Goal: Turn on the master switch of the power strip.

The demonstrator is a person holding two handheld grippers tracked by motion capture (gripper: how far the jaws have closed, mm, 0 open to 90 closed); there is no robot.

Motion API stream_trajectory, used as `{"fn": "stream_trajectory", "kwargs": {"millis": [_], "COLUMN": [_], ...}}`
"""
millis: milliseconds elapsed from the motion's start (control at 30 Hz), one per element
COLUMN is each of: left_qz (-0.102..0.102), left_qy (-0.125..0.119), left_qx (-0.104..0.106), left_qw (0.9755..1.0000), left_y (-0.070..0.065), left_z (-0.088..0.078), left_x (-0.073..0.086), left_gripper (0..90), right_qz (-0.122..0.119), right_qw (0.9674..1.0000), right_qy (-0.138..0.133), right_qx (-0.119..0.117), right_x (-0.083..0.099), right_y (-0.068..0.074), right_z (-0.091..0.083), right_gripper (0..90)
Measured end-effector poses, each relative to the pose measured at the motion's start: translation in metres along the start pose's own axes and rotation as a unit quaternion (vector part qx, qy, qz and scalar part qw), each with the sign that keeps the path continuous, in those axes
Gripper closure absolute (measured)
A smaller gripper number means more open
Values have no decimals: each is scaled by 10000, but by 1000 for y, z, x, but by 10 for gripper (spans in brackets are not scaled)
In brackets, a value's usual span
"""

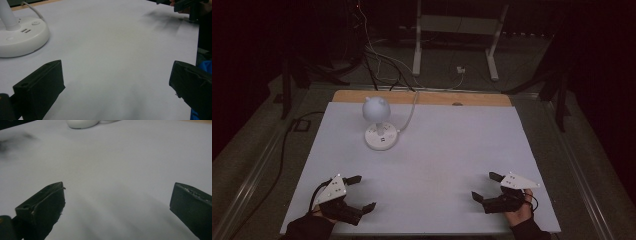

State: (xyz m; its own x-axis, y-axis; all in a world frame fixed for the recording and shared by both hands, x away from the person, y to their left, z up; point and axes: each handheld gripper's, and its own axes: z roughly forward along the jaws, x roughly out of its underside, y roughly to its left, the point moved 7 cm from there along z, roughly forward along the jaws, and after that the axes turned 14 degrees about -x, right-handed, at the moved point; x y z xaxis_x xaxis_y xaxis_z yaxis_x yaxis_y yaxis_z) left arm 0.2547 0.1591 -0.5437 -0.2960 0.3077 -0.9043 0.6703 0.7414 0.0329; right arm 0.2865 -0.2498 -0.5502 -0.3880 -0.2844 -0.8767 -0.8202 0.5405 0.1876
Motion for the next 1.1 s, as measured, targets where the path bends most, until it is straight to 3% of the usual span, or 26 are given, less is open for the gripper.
{"fn": "stream_trajectory", "kwargs": {"millis": [67, 333, 500, 767, 933, 1100], "left_qz": [-18, 1, -12, -22, -37, 31], "left_qy": [11, 34, 37, 170, 271, 294], "left_qx": [-18, -2, -22, -49, 94, 193], "left_qw": [10000, 10000, 10000, 9998, 9996, 9994], "left_y": [1, -1, 0, -1, -4, -4], "left_z": [0, 0, 1, 5, 6, 7], "left_x": [0, 0, 0, 1, -5, -10], "left_gripper": [2, 2, 2, 2, 2, 2], "right_qz": [-26, -353, -305, -529, -569, -570], "right_qw": [10000, 9988, 9987, 9977, 9970, 9970], "right_qy": [-14, 47, 132, 185, 67, 68], "right_qx": [-54, 331, 389, 380, 525, 511], "right_x": [-1, -4, -2, -5, -9, -10], "right_y": [2, 4, 3, 11, 12, 13], "right_z": [0, -3, -1, 0, -5, -5], "right_gripper": [0, 0, 0, 0, 0, 0]}}
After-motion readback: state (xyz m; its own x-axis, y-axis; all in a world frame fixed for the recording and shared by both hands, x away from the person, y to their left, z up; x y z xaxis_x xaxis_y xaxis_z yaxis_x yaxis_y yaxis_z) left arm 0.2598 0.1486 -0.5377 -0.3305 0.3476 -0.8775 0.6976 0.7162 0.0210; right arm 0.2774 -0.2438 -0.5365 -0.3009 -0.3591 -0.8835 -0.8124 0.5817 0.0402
